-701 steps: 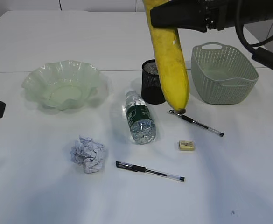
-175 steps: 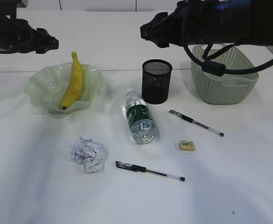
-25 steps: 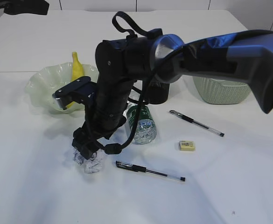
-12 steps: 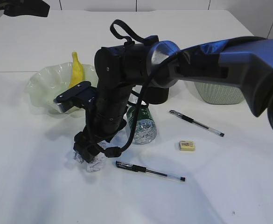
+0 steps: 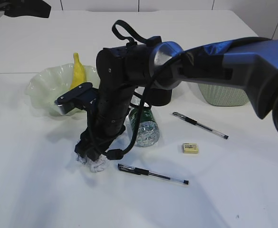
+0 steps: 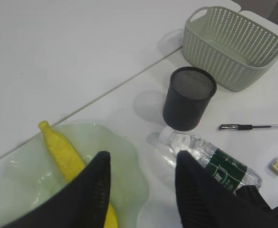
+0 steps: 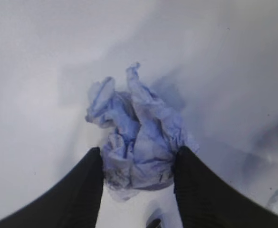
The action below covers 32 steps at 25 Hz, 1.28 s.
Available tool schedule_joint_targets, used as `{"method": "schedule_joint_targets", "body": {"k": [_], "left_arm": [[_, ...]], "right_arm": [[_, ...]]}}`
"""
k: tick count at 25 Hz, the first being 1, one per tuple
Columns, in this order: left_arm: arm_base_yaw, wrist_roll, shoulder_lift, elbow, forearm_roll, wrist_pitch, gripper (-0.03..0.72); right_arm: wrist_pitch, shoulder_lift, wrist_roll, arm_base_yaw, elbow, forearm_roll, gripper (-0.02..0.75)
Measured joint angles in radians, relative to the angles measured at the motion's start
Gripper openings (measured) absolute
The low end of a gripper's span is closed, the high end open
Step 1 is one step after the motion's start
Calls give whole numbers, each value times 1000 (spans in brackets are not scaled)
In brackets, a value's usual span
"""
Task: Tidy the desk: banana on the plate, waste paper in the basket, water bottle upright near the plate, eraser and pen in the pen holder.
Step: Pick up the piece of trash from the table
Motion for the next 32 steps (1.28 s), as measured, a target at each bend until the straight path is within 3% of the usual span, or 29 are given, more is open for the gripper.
{"method": "schedule_joint_targets", "body": {"k": [11,16,32], "left_arm": [[0,-1,0,0,0,15,317],[0,-1,0,0,-10,20,317],[0,-4,0,0,-12,46,317]], "right_arm": [[-29,0,-2,0,0,0,166],[-29,0,-2,0,0,0,34],[53,0,9,0,-62,1,15]]}}
